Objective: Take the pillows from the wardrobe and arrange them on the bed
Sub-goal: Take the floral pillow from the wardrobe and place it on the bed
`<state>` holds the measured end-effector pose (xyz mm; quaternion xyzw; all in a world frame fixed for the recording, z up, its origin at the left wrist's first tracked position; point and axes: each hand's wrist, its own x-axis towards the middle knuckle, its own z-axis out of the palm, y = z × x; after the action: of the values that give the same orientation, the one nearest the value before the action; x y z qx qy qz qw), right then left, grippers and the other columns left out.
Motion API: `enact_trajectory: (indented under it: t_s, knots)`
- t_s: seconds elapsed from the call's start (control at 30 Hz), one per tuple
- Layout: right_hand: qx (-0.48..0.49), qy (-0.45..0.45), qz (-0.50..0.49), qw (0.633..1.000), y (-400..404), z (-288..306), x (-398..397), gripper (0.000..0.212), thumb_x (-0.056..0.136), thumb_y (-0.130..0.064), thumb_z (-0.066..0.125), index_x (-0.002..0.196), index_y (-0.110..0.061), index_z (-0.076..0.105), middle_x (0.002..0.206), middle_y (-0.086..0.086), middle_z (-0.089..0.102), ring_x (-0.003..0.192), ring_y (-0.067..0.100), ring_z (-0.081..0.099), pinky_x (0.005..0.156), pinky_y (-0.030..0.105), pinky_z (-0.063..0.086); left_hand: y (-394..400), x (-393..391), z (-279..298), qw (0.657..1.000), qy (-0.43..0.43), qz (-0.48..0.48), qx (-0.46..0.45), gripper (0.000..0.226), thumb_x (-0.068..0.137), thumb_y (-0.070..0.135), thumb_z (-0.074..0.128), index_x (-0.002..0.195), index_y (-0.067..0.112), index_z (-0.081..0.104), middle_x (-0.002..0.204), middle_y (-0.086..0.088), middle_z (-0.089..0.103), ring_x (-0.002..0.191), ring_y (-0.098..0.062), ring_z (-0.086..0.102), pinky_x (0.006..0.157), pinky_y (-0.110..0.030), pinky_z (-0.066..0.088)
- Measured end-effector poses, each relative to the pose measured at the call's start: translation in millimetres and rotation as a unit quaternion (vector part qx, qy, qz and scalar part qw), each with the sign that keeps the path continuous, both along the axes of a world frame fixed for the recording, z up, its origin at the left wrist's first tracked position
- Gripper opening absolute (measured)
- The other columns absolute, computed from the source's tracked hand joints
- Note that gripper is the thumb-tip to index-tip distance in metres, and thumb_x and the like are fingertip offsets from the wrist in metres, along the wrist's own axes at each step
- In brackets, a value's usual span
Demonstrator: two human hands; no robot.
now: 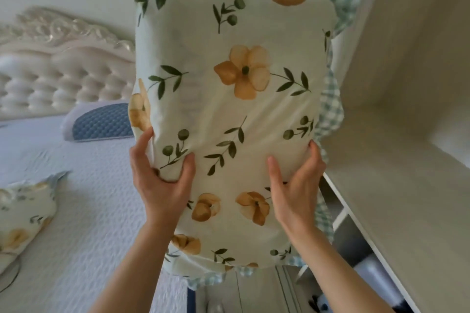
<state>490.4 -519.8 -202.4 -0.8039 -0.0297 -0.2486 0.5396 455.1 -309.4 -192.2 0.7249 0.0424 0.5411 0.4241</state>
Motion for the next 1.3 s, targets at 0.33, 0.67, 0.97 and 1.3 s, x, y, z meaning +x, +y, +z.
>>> enact_trajectory:
  t_s: [0.33, 0.67, 0.97, 1.3]
  knots:
    - [-0.037, 0.086, 0.076, 0.993, 80.8, -31.5, 73.2, 0.094, 0.073, -0.079, 0.051, 0.145, -0.039, 0.007, 0.140, -0.003, 0.027, 0.119, 0.018, 0.038, 0.088, 0.037, 0.046, 61.4, 37.3, -30.4, 0.994, 0.049, 0.060, -0.073, 0.060, 0.077, 0.036, 0.073, 0.130, 0.020, 0.048, 0.115, 0.032, 0.051, 0.098, 0.006, 0.055, 0.079, -0.010, 0.044]
    - [-0.080, 0.143, 0.114, 0.980, 158.1, -66.0, 188.1, 0.072, 0.085, -0.065, 0.045, 0.142, -0.023, 0.028, 0.137, 0.009, 0.040, 0.122, 0.020, 0.036, 0.094, 0.038, 0.041, 138.3, 120.6, -47.2, 0.973, 0.095, 0.083, -0.195, 0.050, 0.073, 0.033, 0.081, 0.119, 0.037, 0.060, 0.106, 0.023, 0.067, 0.094, -0.001, 0.068, 0.075, -0.020, 0.058]
    - [-0.007, 0.268, 0.167, 0.949, 228.4, -111.3, 254.5, 0.070, 0.090, -0.060, 0.041, 0.146, -0.024, 0.019, 0.148, 0.006, 0.025, 0.113, 0.007, 0.029, 0.093, 0.029, 0.030, 182.9, 191.7, -65.7, 0.972, 0.143, 0.079, -0.172, 0.052, 0.071, 0.019, 0.084, 0.117, 0.031, 0.063, 0.107, 0.028, 0.066, 0.093, 0.004, 0.067, 0.068, -0.009, 0.053]
    - [-0.010, 0.296, 0.183, 0.937, 273.3, -128.0, 404.1, 0.075, 0.087, -0.061, 0.047, 0.146, -0.020, 0.023, 0.143, 0.007, 0.033, 0.107, 0.010, 0.031, 0.092, 0.032, 0.031, 206.0, 320.8, -84.3, 0.960, 0.189, 0.127, -0.161, 0.057, 0.076, 0.034, 0.080, 0.127, 0.039, 0.055, 0.116, 0.015, 0.067, 0.084, -0.013, 0.069, 0.071, -0.037, 0.061]
